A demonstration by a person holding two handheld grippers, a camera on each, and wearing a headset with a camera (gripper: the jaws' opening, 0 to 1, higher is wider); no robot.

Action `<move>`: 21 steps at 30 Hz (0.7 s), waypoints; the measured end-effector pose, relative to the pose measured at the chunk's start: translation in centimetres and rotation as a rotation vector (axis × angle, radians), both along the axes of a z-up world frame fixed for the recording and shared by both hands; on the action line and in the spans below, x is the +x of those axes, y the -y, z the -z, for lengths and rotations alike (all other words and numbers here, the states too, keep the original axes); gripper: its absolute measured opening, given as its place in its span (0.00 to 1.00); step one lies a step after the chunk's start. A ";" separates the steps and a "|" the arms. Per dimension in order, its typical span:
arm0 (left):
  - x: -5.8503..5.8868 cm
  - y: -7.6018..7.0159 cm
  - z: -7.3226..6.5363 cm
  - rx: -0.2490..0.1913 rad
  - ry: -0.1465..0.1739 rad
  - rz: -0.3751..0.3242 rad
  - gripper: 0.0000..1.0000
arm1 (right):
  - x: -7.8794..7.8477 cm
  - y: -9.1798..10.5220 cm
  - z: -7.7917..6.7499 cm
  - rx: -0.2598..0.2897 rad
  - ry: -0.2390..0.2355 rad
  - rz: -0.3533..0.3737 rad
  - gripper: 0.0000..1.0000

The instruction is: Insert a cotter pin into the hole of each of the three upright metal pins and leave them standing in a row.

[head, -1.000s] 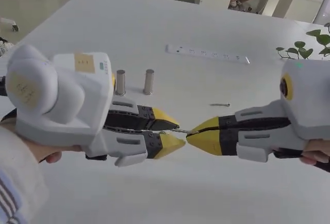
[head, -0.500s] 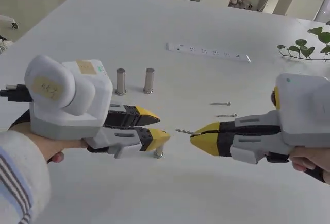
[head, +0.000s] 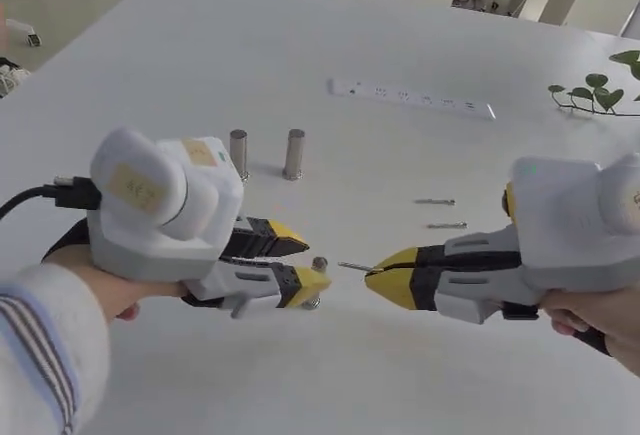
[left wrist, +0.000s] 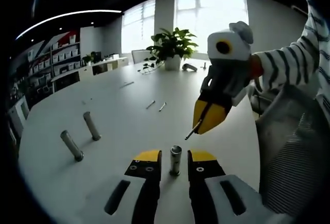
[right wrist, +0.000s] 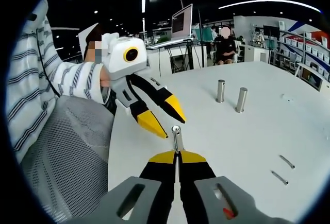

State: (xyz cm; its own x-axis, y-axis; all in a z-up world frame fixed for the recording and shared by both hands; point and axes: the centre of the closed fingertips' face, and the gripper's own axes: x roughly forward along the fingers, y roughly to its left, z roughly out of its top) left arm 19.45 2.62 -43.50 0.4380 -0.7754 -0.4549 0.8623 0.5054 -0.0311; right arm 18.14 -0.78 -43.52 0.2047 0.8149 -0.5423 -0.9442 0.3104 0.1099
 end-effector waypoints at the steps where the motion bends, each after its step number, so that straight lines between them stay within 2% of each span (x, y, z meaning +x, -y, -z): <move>1: 0.1 0.0 -0.1 -0.008 0.003 -0.002 0.14 | 0.1 0.0 0.1 -0.004 -0.003 -0.003 0.00; 6: 0.3 0.3 -0.6 -0.038 0.006 -0.008 0.10 | 0.1 -0.2 0.4 -0.020 -0.008 -0.015 0.00; 9: 0.2 0.4 -0.6 -0.035 0.006 -0.001 0.04 | 0.1 -0.4 0.4 -0.025 -0.009 -0.021 0.00; 21: 0.1 0.5 -0.5 -0.018 0.015 0.021 0.05 | 0.6 -0.9 1.0 -0.057 -0.004 -0.044 0.00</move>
State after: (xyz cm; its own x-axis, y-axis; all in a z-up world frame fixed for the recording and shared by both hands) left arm 19.60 2.13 -43.05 0.4286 -0.7924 -0.4341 0.8730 0.4870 -0.0270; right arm 18.77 0.17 -44.52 0.1676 0.7910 -0.5884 -0.9567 0.2746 0.0968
